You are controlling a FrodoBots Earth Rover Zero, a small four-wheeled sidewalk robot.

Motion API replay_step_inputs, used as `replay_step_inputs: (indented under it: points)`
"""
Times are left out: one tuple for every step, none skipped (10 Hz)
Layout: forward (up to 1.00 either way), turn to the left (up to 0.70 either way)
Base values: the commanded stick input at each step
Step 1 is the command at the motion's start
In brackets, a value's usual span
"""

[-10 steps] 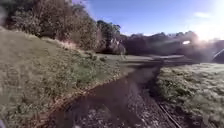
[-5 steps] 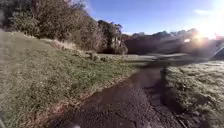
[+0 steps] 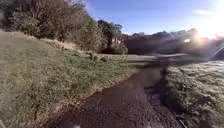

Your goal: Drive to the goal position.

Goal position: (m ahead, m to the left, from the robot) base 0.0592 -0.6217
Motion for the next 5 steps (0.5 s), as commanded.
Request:
replay_step_inputs:
  points:
    - [0.70,0.00]
    - [0.70,0.00]
    - [0.70,-0.16]
    - [0.70,-0.32]
    - [0.70,-0.32]
